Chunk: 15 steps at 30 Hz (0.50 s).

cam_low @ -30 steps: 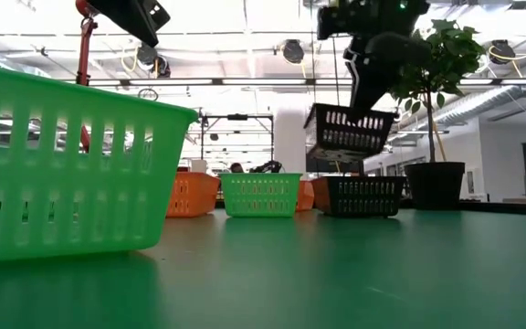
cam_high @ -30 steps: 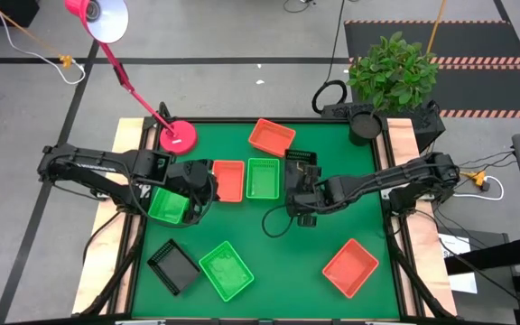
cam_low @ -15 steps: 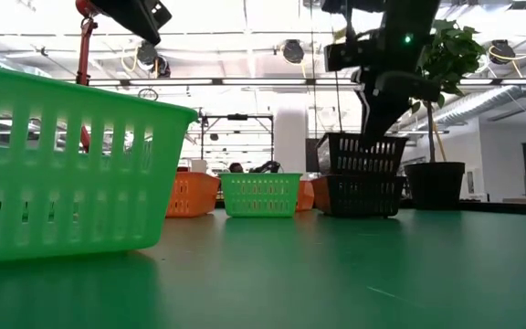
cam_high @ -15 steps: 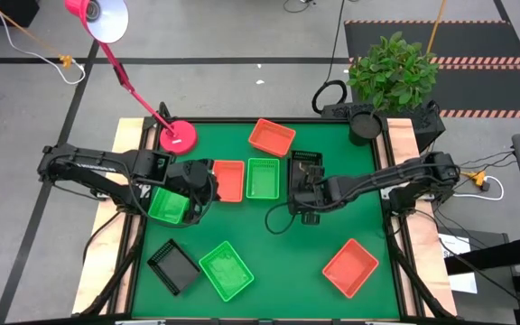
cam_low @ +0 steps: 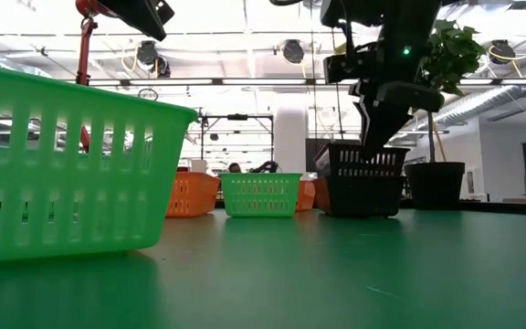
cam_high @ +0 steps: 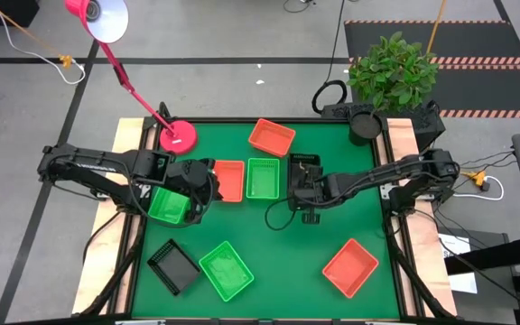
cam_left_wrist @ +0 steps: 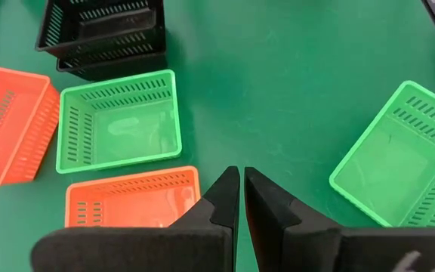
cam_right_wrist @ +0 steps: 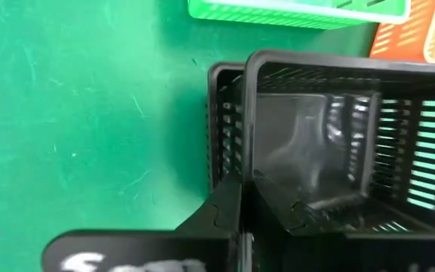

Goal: Stack baskets by color
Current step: Stack the bottom right black basket on top of the other top black basket

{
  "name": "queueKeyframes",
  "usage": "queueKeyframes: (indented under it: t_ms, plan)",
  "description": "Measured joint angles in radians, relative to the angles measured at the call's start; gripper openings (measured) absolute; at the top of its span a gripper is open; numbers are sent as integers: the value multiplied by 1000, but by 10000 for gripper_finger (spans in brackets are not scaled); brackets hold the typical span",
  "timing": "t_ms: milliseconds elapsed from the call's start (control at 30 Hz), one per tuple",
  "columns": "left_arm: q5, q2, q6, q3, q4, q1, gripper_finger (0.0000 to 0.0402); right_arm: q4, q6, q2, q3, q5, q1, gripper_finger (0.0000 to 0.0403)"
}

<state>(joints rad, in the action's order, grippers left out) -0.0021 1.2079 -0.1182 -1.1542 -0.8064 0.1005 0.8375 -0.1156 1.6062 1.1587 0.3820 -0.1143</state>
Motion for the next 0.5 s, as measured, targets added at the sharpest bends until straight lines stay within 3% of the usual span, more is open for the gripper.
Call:
queueKeyframes:
  t_ms: [167, 500]
  plan:
    - [0, 0, 8, 0, 0, 0, 26, 0, 4, 0, 0, 0, 0, 17]
    - [0, 0, 4, 0, -3, 0, 26, -25, 1, 0, 0, 6, 0, 103]
